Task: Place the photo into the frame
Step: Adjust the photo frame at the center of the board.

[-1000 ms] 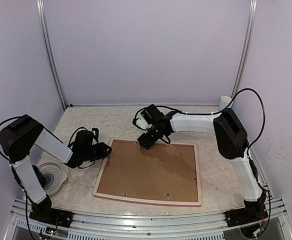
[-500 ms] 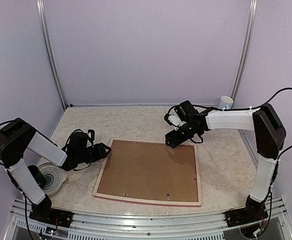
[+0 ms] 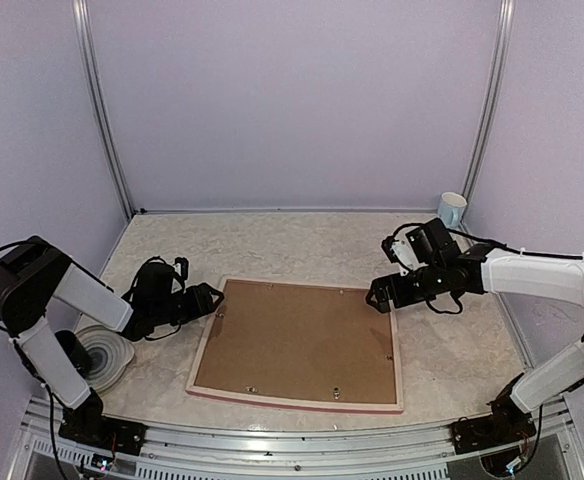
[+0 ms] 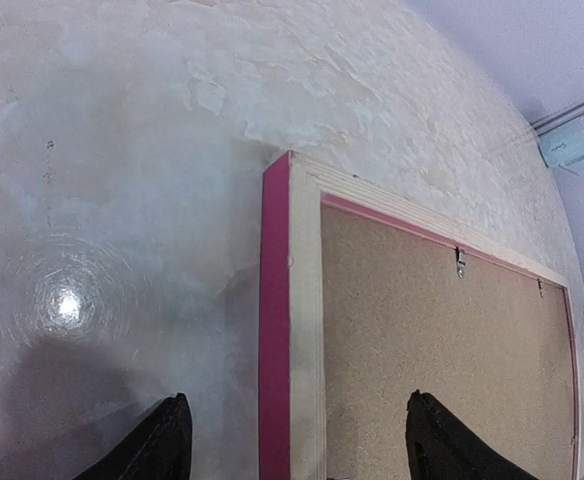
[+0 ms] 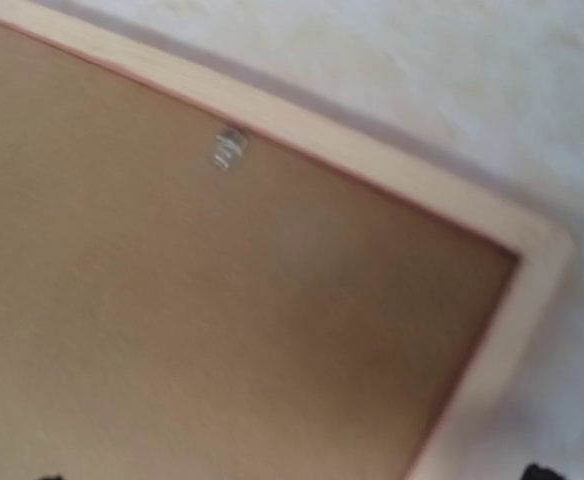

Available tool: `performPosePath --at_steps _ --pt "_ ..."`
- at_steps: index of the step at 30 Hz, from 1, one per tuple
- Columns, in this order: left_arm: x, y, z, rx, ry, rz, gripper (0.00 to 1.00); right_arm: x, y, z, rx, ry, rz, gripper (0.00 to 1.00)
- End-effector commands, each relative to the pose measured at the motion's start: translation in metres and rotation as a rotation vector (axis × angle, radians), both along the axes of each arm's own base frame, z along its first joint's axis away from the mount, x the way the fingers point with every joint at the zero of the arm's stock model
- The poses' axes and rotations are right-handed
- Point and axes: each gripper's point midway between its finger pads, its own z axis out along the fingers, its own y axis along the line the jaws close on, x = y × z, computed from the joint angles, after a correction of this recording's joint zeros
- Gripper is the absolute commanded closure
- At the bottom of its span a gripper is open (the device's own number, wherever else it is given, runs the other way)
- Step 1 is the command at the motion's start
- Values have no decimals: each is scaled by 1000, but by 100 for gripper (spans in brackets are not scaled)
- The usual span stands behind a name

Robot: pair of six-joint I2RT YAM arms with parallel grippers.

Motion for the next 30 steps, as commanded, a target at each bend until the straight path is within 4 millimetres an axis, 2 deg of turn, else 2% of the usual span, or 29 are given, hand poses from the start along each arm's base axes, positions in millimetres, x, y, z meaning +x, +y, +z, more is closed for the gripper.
performPosePath --at_steps 1,3,9,14,19,24,30 --pt "-21 11 -29 47 126 -2 24 -11 -16 -12 76 59 -81 1" --pt "-25 11 -30 40 137 2 17 -17 -22 -21 75 83 -99 1" --pt "-34 3 -28 3 173 -16 8 -32 -24 -35 93 136 -94 1" --pt "-38 -6 -20 37 153 -27 7 -46 -24 -41 121 159 -71 1" --pt "-38 -26 -19 36 157 -63 7 -57 -16 -44 176 167 -17 1" --pt "-30 -39 -14 27 150 -74 9 -69 -2 -51 244 213 47 1" --pt "-15 -59 2 3 112 -97 11 -75 1 -58 261 232 67 1"
